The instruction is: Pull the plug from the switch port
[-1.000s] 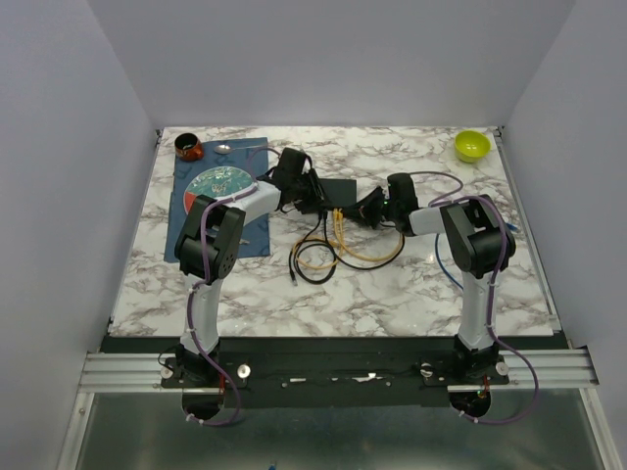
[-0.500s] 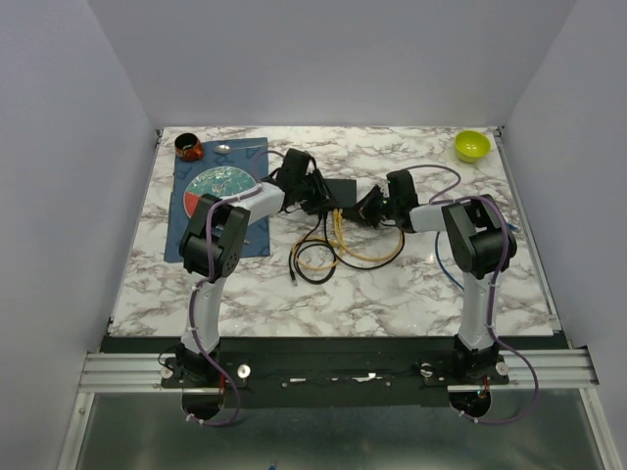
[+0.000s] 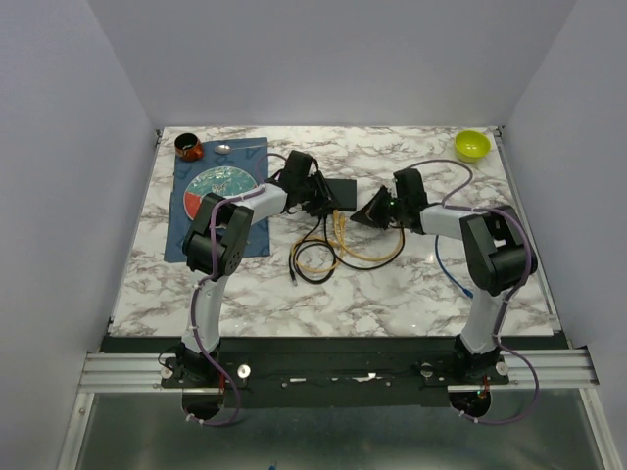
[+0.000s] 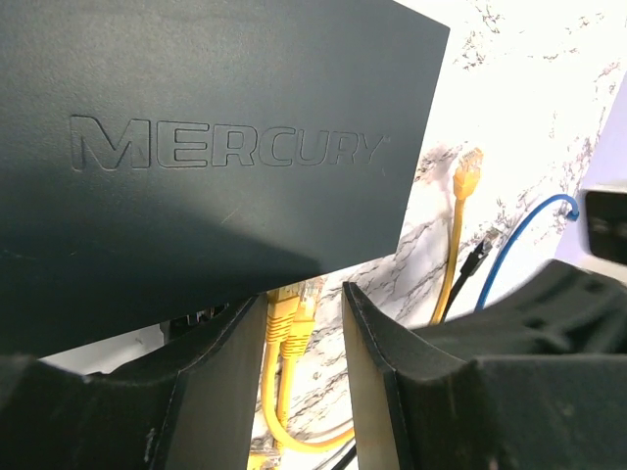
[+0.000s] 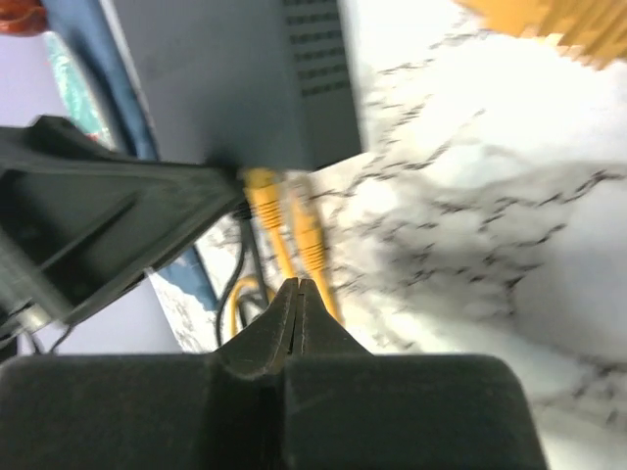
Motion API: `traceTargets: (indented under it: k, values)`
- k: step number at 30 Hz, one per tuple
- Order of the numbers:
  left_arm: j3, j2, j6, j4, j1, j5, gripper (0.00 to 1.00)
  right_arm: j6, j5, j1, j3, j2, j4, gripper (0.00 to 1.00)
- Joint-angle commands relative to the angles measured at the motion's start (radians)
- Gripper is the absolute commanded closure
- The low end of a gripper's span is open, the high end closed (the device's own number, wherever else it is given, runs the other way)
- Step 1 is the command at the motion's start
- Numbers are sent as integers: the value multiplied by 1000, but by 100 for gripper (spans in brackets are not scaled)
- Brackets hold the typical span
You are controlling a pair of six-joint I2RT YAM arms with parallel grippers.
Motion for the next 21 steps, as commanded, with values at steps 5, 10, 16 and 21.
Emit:
traceTargets:
  k: [5,10,16,21]
  values:
    - [-7,-31,-14,33,1,11,52,-215,75,18,131,-44,-279,63]
    - [-42,-54,-20,31,1,-5,51,-339,151,72,162,-36,-382,55]
    - [-74,-85,-26,1,2,-57,49,-427,236,136,237,0,-464,54]
    - [-90,-103,-26,-10,13,-64,49,-441,277,153,257,33,-476,54]
